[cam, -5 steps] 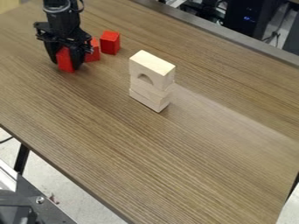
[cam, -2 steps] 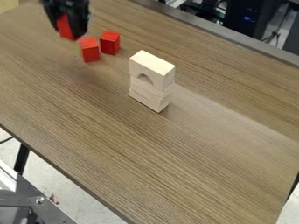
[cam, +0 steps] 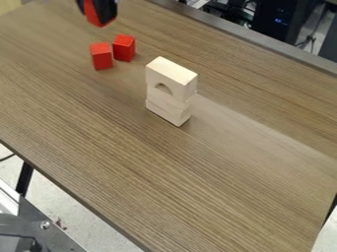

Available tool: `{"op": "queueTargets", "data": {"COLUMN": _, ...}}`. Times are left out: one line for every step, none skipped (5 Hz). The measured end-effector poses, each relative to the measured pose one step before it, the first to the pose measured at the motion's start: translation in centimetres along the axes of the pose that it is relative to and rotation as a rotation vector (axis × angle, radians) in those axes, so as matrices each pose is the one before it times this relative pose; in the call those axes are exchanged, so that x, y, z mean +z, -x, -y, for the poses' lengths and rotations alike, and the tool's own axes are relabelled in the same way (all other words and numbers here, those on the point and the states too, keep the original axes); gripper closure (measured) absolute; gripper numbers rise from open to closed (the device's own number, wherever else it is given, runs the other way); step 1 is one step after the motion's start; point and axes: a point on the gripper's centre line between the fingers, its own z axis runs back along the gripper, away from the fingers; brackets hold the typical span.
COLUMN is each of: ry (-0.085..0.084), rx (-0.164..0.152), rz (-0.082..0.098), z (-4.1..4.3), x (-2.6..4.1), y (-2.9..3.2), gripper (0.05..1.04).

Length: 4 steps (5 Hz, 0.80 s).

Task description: Put the red cube on top of the arch

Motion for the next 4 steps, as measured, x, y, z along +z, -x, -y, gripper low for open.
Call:
{"op": "queueTargets", "data": {"ry": 0.0144, "rx": -0.0314, "rz": -0.0209, "z": 1.197, "x": -0.114, "y": -0.395, "gripper": 0.498}}
{"op": "queueTargets", "data": {"ry": -0.0164, "rx": 0.0113, "rz": -0.0576, "z": 1.482, "x": -0.081, "y": -0.379, "gripper": 0.498}}
{"op": "queueTargets", "data": {"ry": 0.0048, "rx": 0.0313, "rz": -0.0372, "z": 0.838, "x": 0.36, "y": -0.123, "gripper": 0.498}}
{"op": "queueTargets", "data": {"ry": 0.0139, "rx": 0.0598, "rz": -0.0351, "z": 0.608, "x": 0.676, "y": 0.077, "gripper": 0.498}}
